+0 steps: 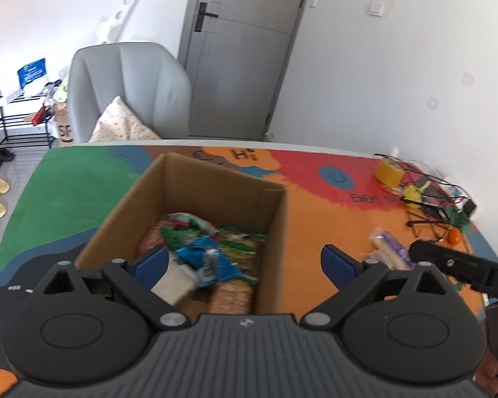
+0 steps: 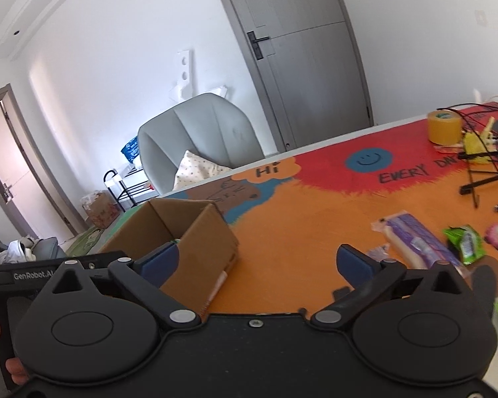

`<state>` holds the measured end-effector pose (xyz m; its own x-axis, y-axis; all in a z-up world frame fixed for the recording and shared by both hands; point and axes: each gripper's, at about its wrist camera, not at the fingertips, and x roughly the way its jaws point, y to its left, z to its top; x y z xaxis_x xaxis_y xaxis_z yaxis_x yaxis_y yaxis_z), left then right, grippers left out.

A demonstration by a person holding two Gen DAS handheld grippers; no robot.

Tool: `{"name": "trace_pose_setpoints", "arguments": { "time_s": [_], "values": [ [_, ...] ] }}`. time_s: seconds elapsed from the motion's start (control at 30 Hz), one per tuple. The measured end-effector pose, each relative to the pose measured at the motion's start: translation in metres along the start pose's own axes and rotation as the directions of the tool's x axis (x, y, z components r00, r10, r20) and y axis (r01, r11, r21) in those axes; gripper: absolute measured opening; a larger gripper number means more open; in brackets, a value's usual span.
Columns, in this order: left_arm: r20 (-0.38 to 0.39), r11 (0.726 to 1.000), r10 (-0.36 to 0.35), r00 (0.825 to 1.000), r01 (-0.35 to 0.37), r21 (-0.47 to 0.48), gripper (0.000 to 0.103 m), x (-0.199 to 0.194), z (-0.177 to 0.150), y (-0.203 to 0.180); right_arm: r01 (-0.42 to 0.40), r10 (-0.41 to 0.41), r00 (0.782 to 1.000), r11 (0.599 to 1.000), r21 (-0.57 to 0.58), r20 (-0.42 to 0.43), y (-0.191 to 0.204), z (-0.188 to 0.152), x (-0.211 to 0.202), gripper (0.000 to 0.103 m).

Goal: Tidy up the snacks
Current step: 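Move both tools back to the remaining snacks on the table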

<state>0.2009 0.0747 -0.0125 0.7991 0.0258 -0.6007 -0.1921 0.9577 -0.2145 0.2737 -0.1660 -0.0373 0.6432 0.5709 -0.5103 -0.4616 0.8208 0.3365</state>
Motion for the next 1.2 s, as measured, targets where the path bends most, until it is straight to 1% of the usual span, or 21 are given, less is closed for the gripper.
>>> {"name": "trace_pose_setpoints", "arguments": {
  "time_s": [0.07,0.17,0.27,0.4,0.53,0.63,0.73,0.97,1.03,1.13,1.2],
  "values": [
    [-0.001,1.0,-0.023,1.0,0.023,0.007,0.099,0.001,-0.001,-0.008,0.01,-0.01,1.0,1.0,0.009,0.002,-0.007,-0.001,-0.005,0.103],
    [-0.026,0.999,-0.036,0.999,0.037,0.03,0.101,0.007,-0.002,-0.022,0.029,-0.029,1.0,0.999,0.022,0.012,-0.018,-0.005,-0.011,0.103],
    [-0.042,0.997,-0.074,0.996,0.074,0.009,0.101,0.012,-0.003,-0.03,0.054,-0.054,0.998,0.998,0.029,0.019,-0.029,-0.008,-0.018,0.103],
    [-0.037,0.995,-0.097,0.995,0.097,0.003,0.103,0.018,-0.003,-0.042,0.075,-0.075,0.997,0.996,0.039,0.013,-0.045,-0.014,-0.029,0.103],
    [-0.032,0.993,-0.119,0.992,0.119,0.018,0.103,0.023,-0.005,-0.058,0.105,-0.106,0.994,0.994,0.04,0.013,-0.059,-0.02,-0.039,0.103],
    [-0.039,0.99,-0.132,0.99,0.134,0.042,0.103,0.028,-0.006,-0.071,0.126,-0.127,0.992,0.99,0.061,0.017,-0.071,-0.024,-0.048,0.103],
    [-0.057,0.985,-0.165,0.985,0.167,0.041,0.103,0.034,-0.007,-0.083,0.143,-0.145,0.989,0.986,0.08,0.022,-0.084,-0.027,-0.054,0.103],
    [-0.042,0.984,-0.151,0.988,0.154,0.094,0.103,0.045,-0.008,-0.111,0.193,-0.196,0.98,0.978,0.082,0.028,-0.108,-0.033,-0.066,0.103],
    [-0.053,0.981,-0.148,0.988,0.153,0.117,0.103,0.05,-0.009,-0.121,0.207,-0.21,0.977,0.974,0.087,0.031,-0.116,-0.035,-0.067,0.103],
    [-0.072,0.976,-0.167,0.983,0.175,0.132,0.103,0.06,-0.011,-0.133,0.231,-0.235,0.972,0.968,0.097,0.029,-0.129,-0.039,-0.068,0.103],
    [-0.074,0.973,-0.168,0.983,0.177,0.146,0.103,0.067,-0.013,-0.141,0.245,-0.248,0.968,0.964,0.105,0.024,-0.138,-0.042,-0.068,0.102]
  ]
}}
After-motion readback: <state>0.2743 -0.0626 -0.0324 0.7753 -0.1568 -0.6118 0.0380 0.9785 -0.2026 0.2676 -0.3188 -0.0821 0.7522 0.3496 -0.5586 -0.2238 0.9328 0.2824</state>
